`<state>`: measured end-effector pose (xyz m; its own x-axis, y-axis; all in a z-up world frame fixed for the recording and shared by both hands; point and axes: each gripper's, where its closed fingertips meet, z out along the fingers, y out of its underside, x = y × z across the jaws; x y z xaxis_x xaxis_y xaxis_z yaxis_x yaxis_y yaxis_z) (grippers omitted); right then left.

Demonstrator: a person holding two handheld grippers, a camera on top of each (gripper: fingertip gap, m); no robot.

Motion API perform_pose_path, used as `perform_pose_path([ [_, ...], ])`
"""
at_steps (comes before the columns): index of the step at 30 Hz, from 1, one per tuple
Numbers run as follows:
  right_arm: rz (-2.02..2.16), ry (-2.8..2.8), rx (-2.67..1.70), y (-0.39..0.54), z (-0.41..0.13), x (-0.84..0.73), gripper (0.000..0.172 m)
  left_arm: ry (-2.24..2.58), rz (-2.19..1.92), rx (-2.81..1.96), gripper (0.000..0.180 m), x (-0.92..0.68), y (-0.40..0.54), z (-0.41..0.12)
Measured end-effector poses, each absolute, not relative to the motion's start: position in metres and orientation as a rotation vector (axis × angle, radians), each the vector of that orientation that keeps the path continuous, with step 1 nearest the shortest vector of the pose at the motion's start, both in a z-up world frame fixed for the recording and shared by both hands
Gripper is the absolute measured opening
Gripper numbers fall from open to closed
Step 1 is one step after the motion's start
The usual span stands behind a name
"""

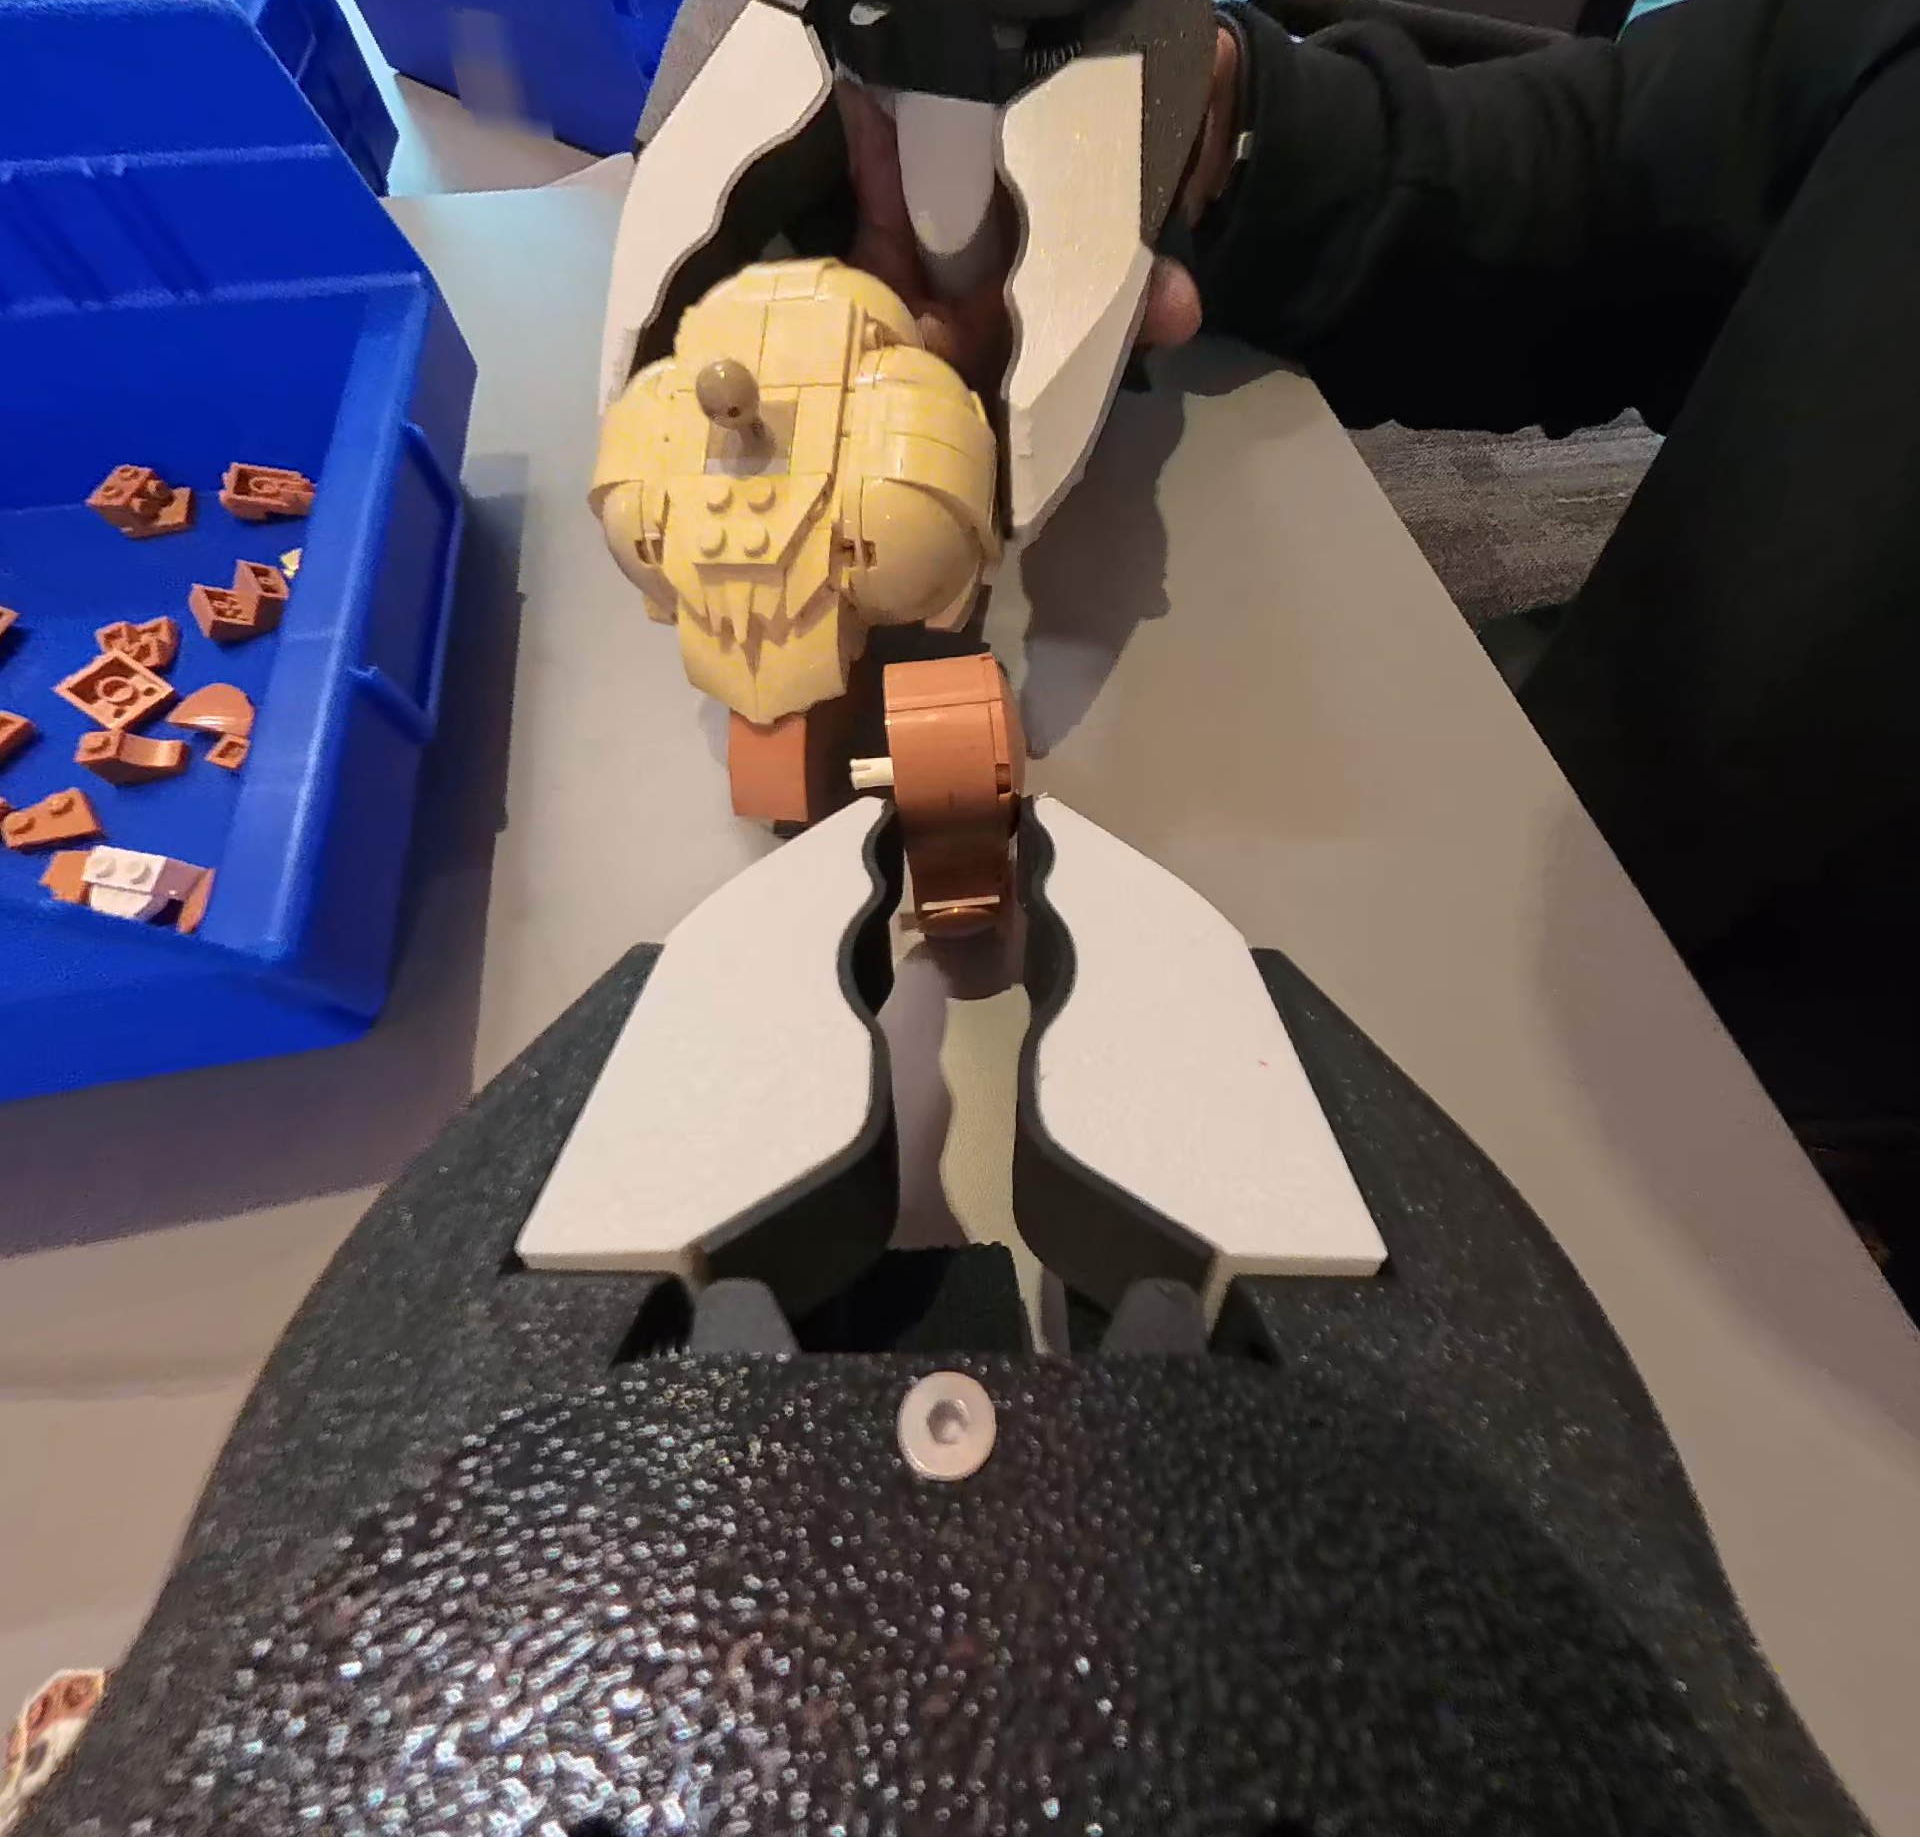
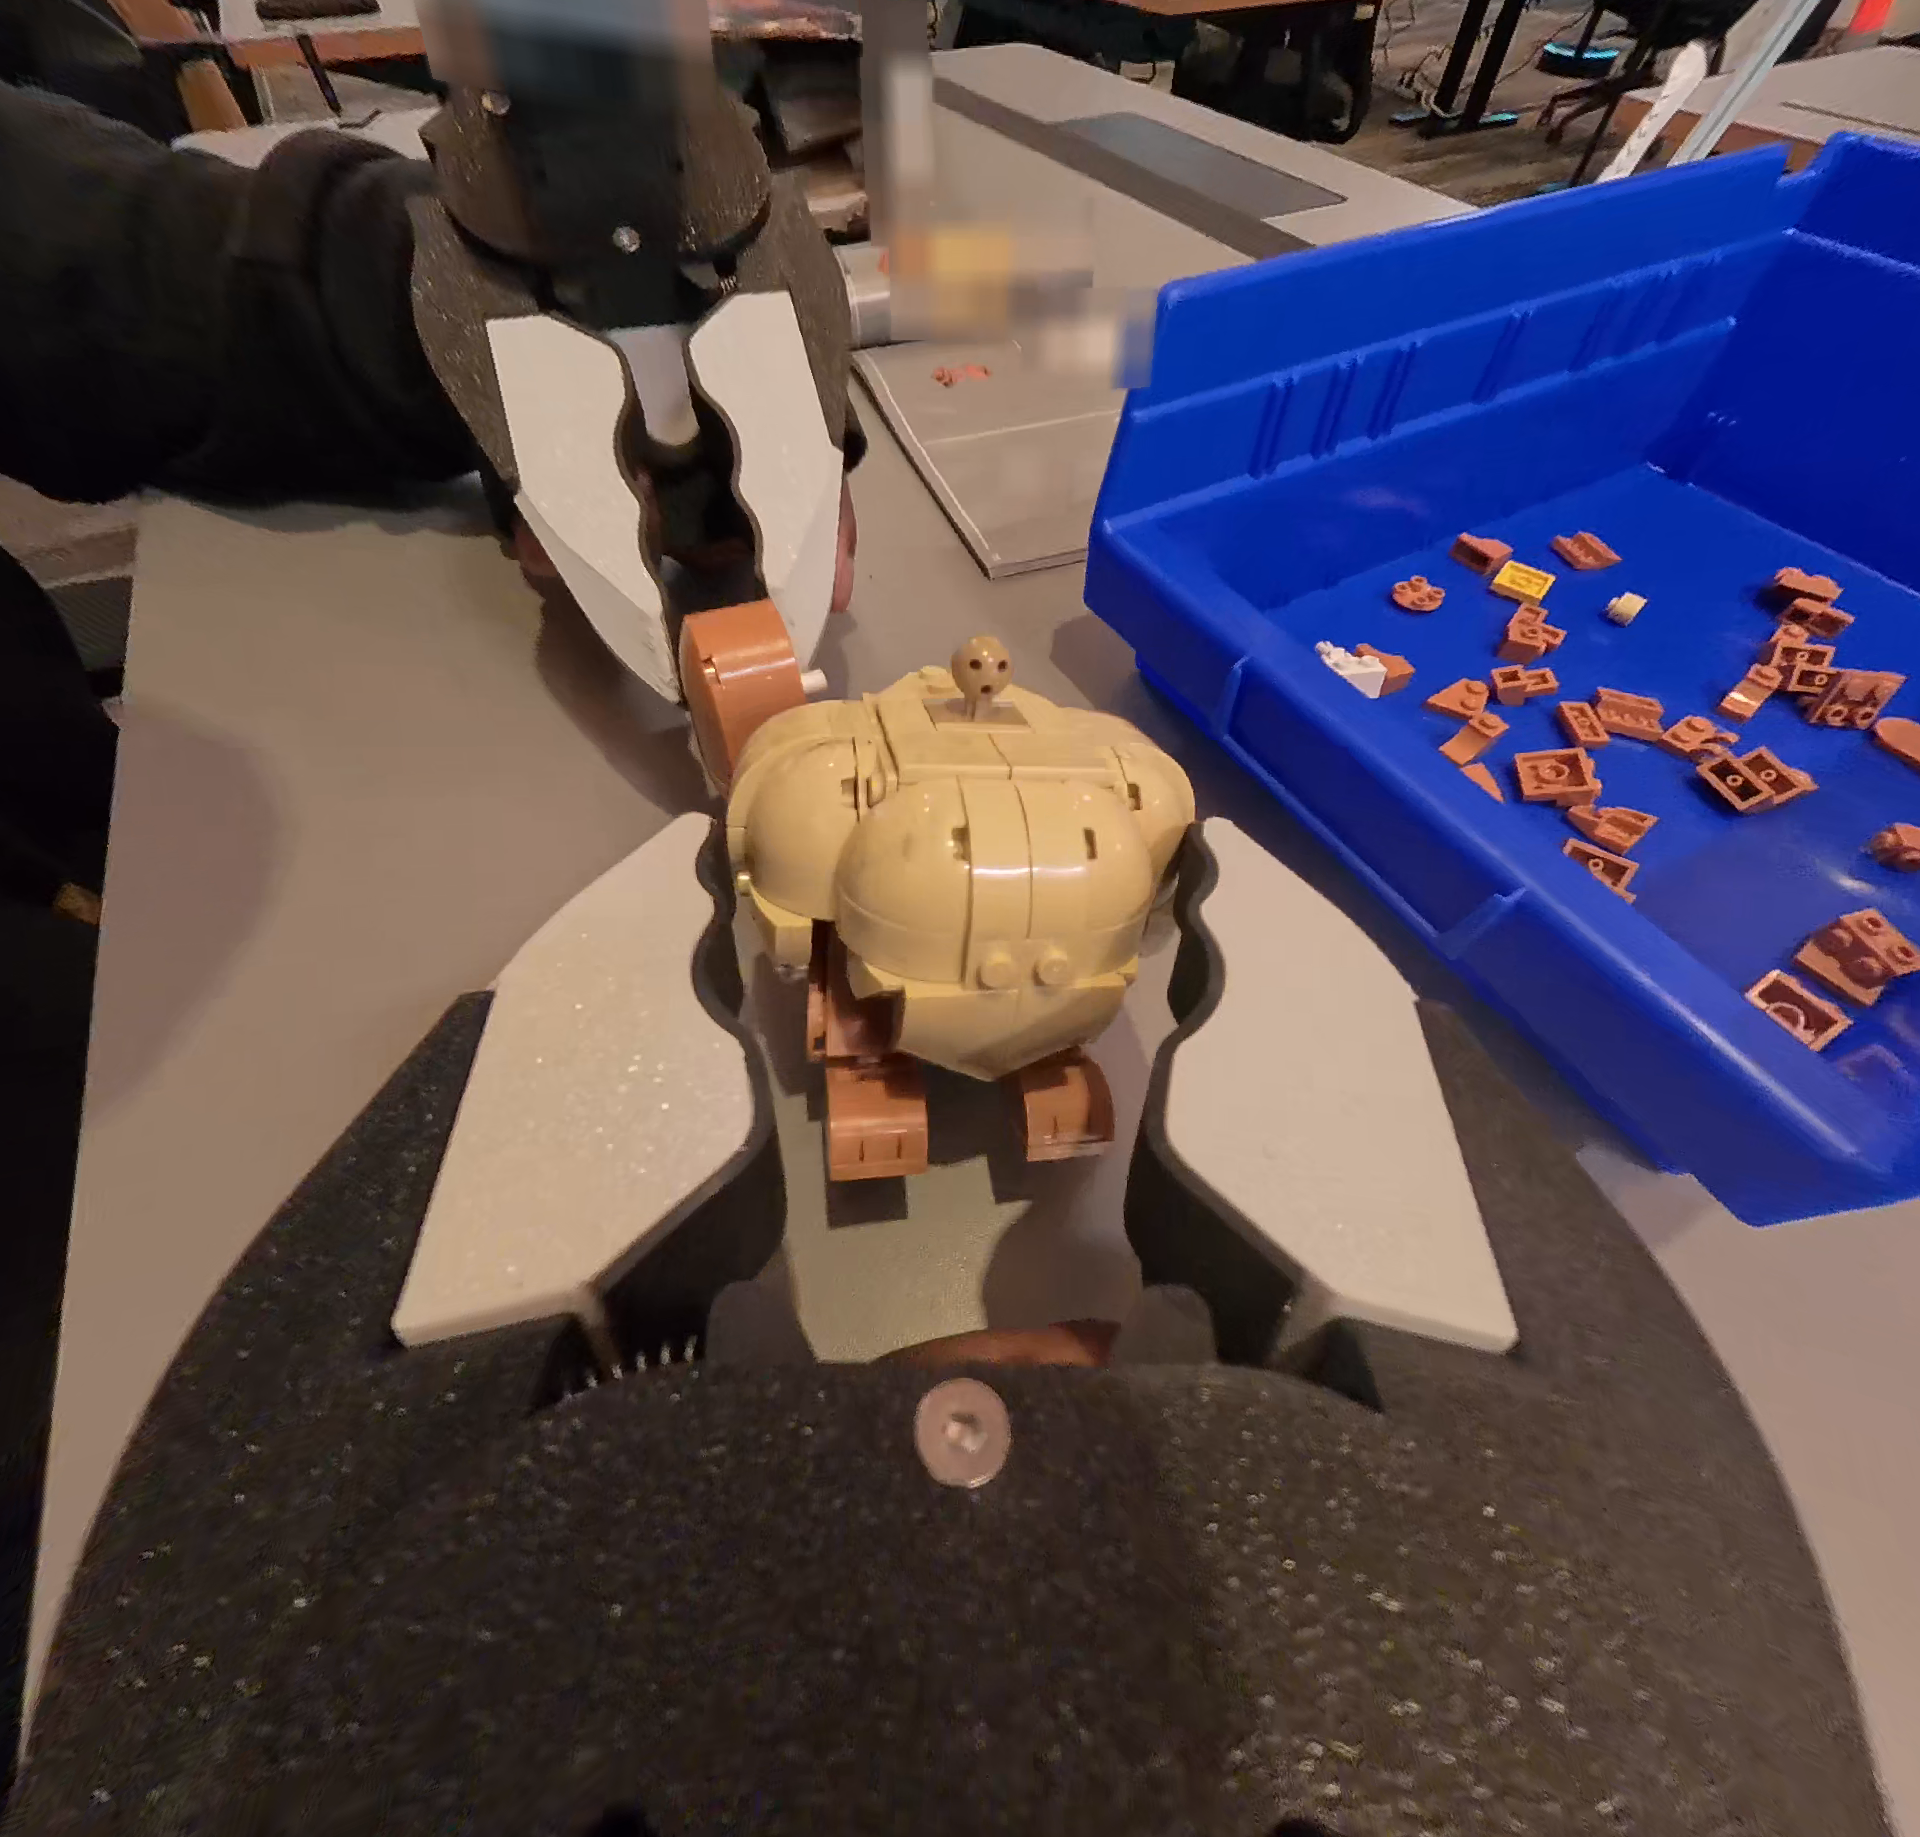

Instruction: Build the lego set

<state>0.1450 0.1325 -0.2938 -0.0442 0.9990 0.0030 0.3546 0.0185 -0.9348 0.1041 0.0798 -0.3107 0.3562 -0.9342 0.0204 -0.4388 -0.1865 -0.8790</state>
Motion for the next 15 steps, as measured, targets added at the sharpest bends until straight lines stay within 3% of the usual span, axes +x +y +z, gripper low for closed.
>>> perform_pose_path([
  [15, 0.922, -1.604, -1.514, 0.145, -0.293, 0.166, 0.080, 1.110, -0.866, -1.855, 0.020, 0.098, 0.079, -0.310],
])
